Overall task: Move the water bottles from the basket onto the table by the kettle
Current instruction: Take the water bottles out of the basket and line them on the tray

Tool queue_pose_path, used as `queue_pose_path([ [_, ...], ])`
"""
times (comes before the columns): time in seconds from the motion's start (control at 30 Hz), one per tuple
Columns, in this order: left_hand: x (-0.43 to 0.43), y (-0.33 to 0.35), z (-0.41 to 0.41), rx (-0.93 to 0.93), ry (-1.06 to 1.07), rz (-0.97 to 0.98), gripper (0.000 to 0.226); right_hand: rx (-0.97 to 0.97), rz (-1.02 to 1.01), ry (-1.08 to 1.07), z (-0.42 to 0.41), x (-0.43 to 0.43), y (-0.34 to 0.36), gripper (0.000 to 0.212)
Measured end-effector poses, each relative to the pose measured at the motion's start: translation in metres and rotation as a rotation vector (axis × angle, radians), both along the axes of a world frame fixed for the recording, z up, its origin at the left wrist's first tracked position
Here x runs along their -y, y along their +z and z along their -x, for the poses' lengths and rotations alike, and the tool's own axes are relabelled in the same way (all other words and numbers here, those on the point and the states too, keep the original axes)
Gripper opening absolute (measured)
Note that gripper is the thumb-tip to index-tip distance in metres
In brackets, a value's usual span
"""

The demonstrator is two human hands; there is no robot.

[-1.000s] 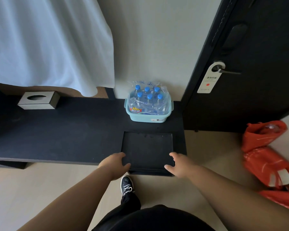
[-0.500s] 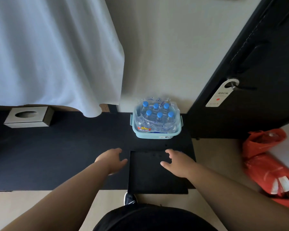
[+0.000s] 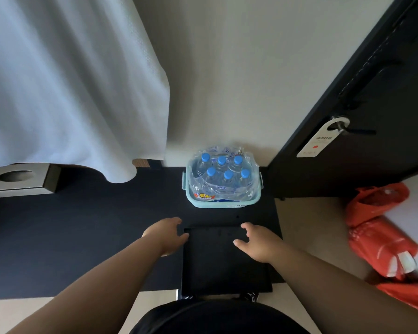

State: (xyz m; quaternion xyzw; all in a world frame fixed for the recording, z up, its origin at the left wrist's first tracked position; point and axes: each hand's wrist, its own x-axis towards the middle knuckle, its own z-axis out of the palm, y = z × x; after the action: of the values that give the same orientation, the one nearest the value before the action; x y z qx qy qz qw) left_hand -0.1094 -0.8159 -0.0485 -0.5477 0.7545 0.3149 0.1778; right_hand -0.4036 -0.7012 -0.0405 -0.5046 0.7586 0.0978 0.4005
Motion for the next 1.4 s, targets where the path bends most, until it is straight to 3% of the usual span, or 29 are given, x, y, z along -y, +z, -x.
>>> queue_pose_path([
  [0.6, 0.104, 0.047, 0.104, -0.16, 0.189, 0.158, 0.055, -0.039, 0.27, 0.086, 0.041, 0.141, 0.023, 0.064],
  [0.8, 0.126, 0.032, 0.137, -0.181, 0.188, 0.143, 0.051, -0.085, 0.29, 0.058, 0.031, 0.172, 0.01, 0.055],
  [1.1, 0.133, -0.015, 0.158, -0.114, 0.155, 0.159, 0.045, -0.047, 0.28, -0.04, 0.023, 0.185, -0.017, 0.025],
  [1.4, 0.129, -0.024, 0.161, -0.144, 0.184, 0.225, 0.014, 0.011, 0.424, -0.118, 0.019, 0.179, -0.034, 0.018],
])
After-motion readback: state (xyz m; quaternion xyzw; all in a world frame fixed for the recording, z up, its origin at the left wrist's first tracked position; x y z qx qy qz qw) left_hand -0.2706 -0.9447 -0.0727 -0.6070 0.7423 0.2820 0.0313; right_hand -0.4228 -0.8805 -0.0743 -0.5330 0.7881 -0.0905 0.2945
